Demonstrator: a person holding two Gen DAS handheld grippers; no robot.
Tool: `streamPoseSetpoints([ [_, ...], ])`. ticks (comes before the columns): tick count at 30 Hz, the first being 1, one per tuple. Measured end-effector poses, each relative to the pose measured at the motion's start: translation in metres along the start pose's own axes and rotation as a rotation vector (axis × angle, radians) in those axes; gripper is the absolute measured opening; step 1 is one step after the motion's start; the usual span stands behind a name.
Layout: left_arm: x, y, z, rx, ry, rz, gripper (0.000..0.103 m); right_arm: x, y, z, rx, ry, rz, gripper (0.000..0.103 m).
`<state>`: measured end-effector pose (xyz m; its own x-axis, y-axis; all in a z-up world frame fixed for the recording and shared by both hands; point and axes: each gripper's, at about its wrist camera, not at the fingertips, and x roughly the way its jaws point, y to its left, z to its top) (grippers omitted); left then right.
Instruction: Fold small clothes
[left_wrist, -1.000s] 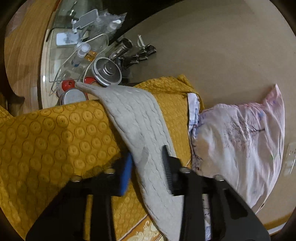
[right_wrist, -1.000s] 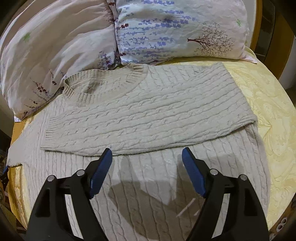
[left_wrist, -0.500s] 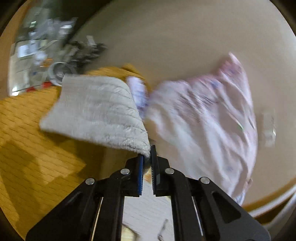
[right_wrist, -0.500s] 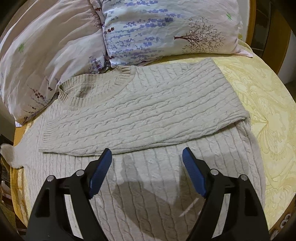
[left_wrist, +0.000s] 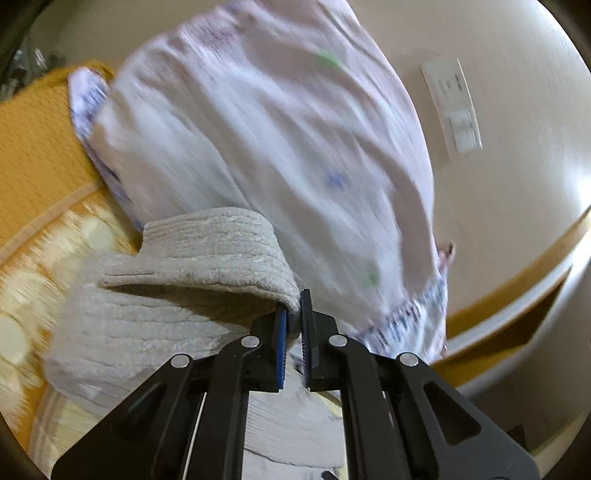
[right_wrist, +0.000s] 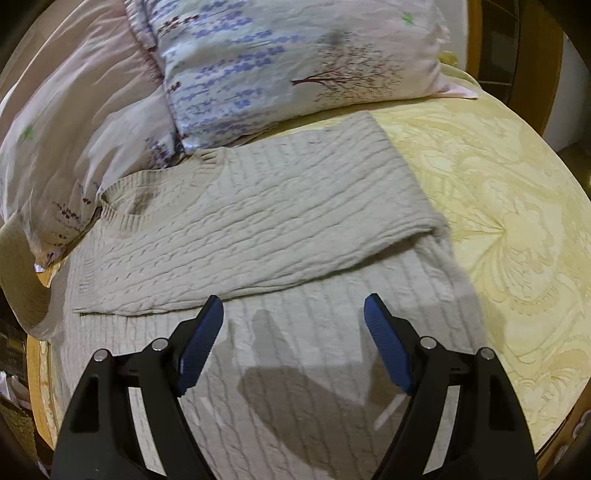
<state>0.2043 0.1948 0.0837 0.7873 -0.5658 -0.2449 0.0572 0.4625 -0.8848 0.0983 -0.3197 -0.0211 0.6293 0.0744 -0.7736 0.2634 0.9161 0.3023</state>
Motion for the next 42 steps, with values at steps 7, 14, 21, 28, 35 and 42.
streamPoseSetpoints([
  [7,0.069,-0.028,-0.073,0.032,0.185,-0.049,0.006,-0.002,-0.007,0.000,0.001,0.000,0.009,0.078],
  [14,0.141,-0.050,-0.166,0.249,0.456,0.062,0.006,-0.001,-0.008,0.003,-0.009,0.013,0.021,0.078],
  [21,0.133,-0.047,-0.177,0.336,0.532,0.122,0.072,-0.011,0.016,0.021,-0.129,-0.023,0.085,0.076],
  [28,0.048,-0.033,-0.126,0.457,0.315,0.287,0.080,-0.018,0.102,0.024,-0.454,-0.104,0.186,0.058],
  [35,0.022,0.004,-0.107,0.636,0.293,0.617,0.078,0.001,0.198,0.010,-0.753,-0.124,0.169,0.057],
  [42,0.023,0.026,-0.114,0.738,0.377,0.715,0.077,0.029,0.244,-0.009,-0.961,-0.094,0.063,0.055],
])
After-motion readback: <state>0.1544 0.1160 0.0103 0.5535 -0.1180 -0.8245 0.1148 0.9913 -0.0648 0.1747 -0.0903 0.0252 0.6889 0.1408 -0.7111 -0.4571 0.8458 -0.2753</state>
